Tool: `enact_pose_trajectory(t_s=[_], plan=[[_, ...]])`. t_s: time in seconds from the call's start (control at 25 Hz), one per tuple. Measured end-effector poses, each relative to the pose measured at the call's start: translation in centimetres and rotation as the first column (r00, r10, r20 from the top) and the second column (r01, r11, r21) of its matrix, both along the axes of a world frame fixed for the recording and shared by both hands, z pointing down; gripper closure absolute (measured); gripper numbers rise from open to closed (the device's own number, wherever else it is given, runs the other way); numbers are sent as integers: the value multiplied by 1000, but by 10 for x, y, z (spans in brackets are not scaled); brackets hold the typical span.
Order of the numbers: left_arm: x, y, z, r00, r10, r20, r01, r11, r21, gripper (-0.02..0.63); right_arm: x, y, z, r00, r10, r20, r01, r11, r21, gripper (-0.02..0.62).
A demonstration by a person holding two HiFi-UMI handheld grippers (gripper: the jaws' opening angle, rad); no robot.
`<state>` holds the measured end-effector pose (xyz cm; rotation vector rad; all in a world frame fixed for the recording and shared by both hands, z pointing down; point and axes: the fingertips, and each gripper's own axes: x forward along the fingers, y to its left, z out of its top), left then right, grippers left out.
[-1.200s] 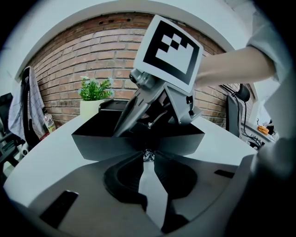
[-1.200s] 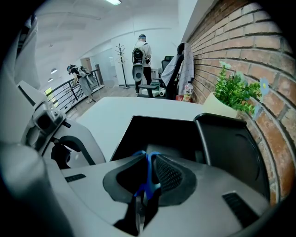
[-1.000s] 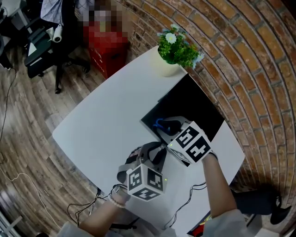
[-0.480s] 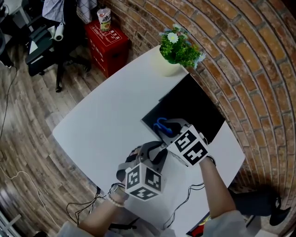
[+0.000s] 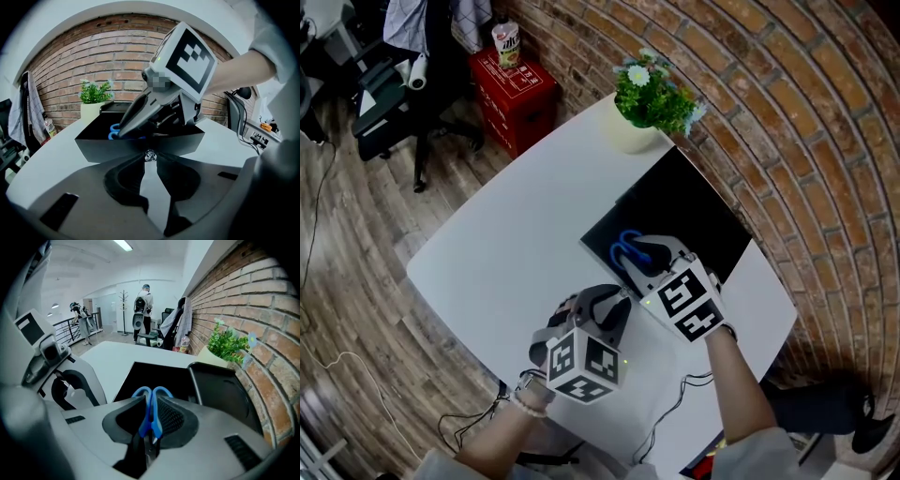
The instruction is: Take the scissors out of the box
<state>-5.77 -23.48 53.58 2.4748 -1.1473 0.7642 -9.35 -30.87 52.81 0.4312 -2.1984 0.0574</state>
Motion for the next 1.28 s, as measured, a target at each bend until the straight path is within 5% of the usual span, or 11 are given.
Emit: enact_pose_trajectory(t_s=[0.36, 0.56, 1.04, 1.28], plan=[[-9, 7, -1, 999, -32, 35, 32, 999, -1, 524, 0, 2, -42, 993, 15, 118, -26, 995, 97, 497], [-15, 11, -17, 997, -59, 40, 56, 997, 58, 578, 6, -1, -65, 976, 71, 205, -102, 984, 145, 497], [-15, 36, -96, 994, -112, -3, 111, 978, 177, 588, 49, 19, -131, 906, 189, 380, -274, 944, 184, 500], [-3, 58, -160, 993, -107, -48, 116, 960, 256, 588, 91, 53, -182, 866, 240, 439, -366, 902, 230, 500]])
